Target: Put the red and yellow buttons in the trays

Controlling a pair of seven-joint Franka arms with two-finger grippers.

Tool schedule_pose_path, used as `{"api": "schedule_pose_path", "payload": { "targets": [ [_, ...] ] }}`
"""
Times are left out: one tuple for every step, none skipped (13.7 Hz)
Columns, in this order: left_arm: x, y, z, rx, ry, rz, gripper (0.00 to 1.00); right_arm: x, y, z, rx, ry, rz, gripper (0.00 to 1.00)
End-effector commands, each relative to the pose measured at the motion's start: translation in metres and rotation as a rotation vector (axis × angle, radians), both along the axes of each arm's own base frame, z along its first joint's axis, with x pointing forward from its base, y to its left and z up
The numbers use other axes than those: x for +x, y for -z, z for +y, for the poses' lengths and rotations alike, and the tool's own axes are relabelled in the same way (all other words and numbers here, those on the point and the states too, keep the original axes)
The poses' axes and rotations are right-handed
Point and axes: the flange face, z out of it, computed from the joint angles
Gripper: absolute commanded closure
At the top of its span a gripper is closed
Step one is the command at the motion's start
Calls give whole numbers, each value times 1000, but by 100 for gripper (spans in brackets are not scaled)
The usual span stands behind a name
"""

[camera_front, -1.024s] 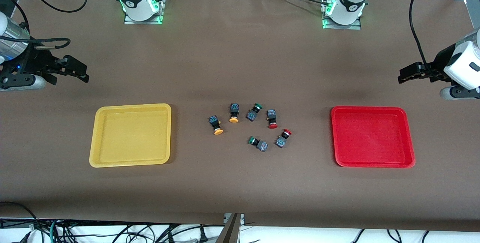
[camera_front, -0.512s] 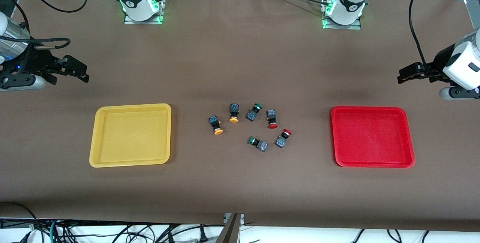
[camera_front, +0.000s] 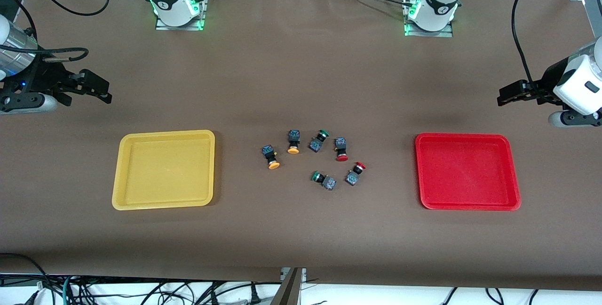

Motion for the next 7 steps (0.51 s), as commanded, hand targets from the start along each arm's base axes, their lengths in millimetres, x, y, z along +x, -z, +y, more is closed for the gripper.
{"api": "schedule_pose_path", "payload": {
  "targets": [
    [13,10,-21,14,56,8,0,1,-4,1,17,-11,1,0],
    [18,17,-32,16,71,11,0,1,-4,1,19,-11,1,0],
    [26,33,-45,16,93,23,0,1,-4,1,17,-11,1,0],
    [34,52,-57,16,111,34,0,1,-4,1,17,-11,1,0],
    [43,68,-71,11,128,27,0,0,-4,1,17,-11,2,0],
    [52,87,-85,8,145,15,0,0,-3,1,17,-11,5,0],
    [61,108,-104,7,160,-2,0,0,-3,1,19,-11,6,0]
  ]
}}
